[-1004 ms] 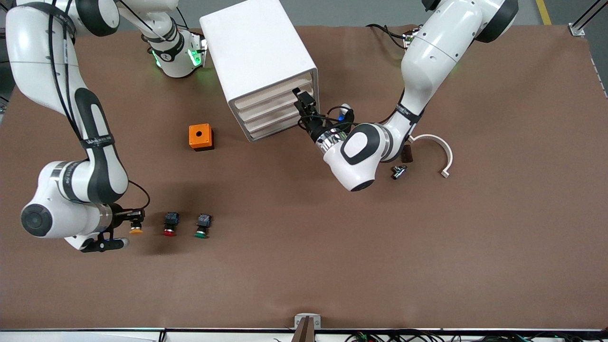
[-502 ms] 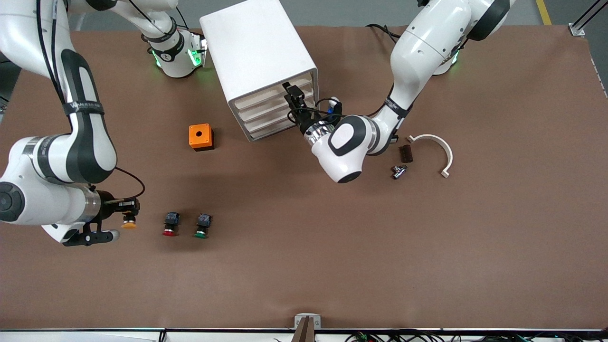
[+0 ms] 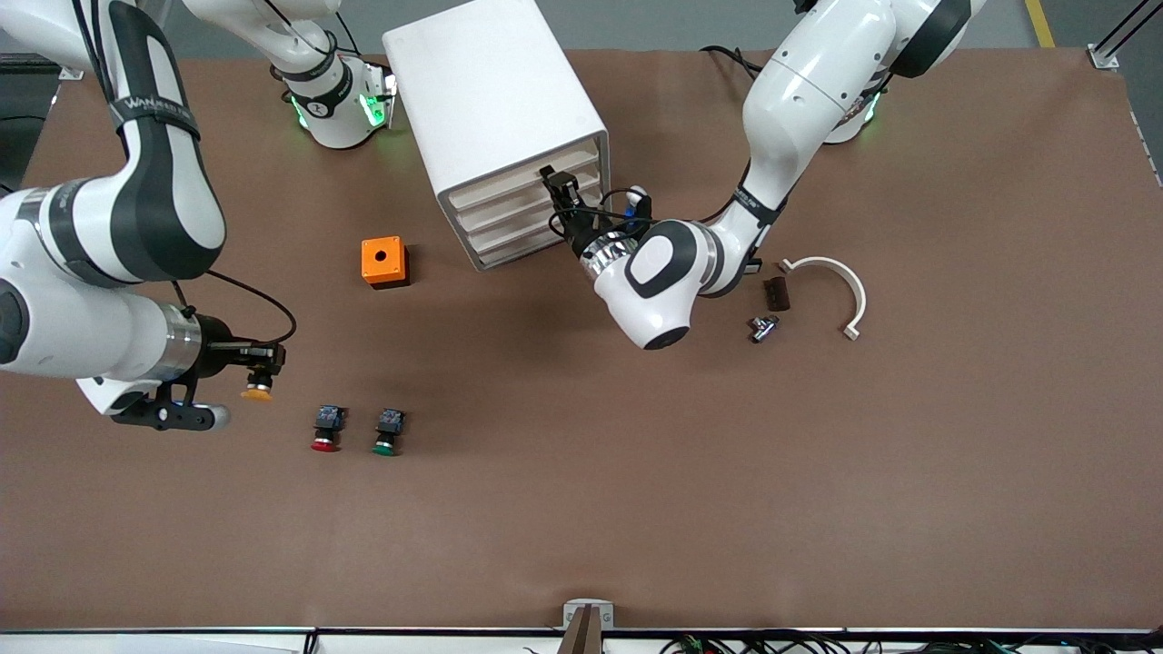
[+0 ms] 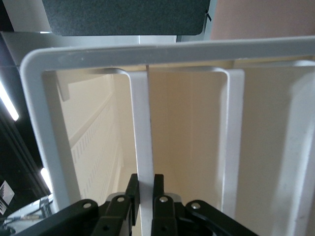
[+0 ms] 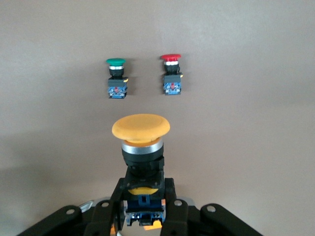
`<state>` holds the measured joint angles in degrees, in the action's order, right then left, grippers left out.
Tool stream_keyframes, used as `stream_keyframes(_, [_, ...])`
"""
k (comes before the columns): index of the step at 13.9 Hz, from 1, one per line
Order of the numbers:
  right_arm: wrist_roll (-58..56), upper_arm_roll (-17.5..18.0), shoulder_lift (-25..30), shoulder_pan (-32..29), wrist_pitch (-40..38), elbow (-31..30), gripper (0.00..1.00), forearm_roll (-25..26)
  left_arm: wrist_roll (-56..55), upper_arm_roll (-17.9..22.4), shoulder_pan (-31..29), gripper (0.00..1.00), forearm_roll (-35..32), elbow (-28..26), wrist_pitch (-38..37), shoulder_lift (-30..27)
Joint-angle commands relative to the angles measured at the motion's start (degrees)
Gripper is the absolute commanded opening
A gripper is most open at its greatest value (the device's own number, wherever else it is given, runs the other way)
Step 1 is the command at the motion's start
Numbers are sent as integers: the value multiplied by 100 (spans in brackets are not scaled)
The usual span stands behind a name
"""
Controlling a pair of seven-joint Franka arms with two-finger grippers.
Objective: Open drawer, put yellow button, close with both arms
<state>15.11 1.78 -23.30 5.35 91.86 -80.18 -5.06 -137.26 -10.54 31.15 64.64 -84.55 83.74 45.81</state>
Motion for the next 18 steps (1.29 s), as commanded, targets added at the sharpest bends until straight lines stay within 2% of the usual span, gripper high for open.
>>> stream_keyframes(1, [1069,-3,334,307,-247,-112,0,-65,-20,236,-47,3,119,114,11,59])
stream_keyframes(2, [1473,-3,422,474,-282,-112,0,-74,-11,298,-65,3,128,115,11,51])
stream_keyframes(5, [2564,-3,616,660,-519,-103,0,-608,-125,439,-424,3,154,176,2,51])
stream_keyframes(8, [3381,-11,792,888,-722,-112,0,-803,-126,474,-767,5,146,377,11,68])
stream_keyframes(9, [3794,-3,844,1002,-757,-112,0,-803,-91,483,-811,11,137,422,11,86])
stream_keyframes(10, [4172,-3,871,1194,-757,-112,0,-812,-64,483,-864,29,154,431,19,112])
stream_keyframes(11, [4567,-3,889,1362,-749,-104,0,-812,-64,483,-882,67,163,474,46,129])
stream_keyframes(12, [5032,-3,889,1581,-723,-103,0,-812,-108,483,-882,100,154,553,46,121])
stream_keyframes(15, [6334,-20,871,2205,-495,-103,0,-812,-91,483,-1162,99,102,667,28,77])
stream_keyframes(18, [7231,-20,827,2575,-152,-200,0,-812,-73,929,-1470,99,-56,870,28,68])
